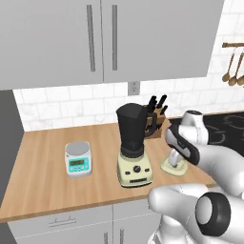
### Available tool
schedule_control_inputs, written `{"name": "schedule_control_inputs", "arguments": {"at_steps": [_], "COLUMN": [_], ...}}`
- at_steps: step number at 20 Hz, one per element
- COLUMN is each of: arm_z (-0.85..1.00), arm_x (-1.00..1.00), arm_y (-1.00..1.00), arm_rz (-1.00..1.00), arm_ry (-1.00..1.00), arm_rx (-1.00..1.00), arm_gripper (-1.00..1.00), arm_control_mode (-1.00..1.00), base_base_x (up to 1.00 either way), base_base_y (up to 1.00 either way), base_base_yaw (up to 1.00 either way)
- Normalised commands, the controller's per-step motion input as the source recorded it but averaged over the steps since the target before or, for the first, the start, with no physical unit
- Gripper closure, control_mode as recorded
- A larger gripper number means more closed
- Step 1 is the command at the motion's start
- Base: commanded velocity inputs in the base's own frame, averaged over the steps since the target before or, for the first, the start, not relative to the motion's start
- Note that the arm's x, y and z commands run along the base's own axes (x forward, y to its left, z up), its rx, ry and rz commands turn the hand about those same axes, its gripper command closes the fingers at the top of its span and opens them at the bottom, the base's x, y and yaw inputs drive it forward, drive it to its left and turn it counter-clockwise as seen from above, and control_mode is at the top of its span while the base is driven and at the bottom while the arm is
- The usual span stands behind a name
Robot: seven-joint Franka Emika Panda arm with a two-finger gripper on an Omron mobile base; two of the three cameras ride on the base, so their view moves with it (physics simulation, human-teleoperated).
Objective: Close the lid blender by securely placing the lid on top.
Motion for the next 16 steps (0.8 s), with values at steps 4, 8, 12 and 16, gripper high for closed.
{"name": "schedule_control_inputs", "arguments": {"at_steps": [4,8,12,16], "arm_z": [-0.09,-0.22,-0.25,-0.21], "arm_x": [0.14,0.18,0.24,0.30], "arm_y": [-0.22,-0.11,-0.01,0.00], "arm_rz": [0.04,0.05,0.04,0.02], "arm_ry": [0.00,0.00,0.01,0.01], "arm_rx": [0.00,0.00,0.00,0.00], "arm_gripper": [-1.00,-1.00,-1.00,-1.00], "arm_control_mode": [-1.00,-1.00,-1.00,-1.00], "base_base_x": [0.00,0.00,0.00,0.00], "base_base_y": [0.00,0.00,0.00,0.00], "base_base_yaw": [0.00,0.00,0.00,0.00]}}
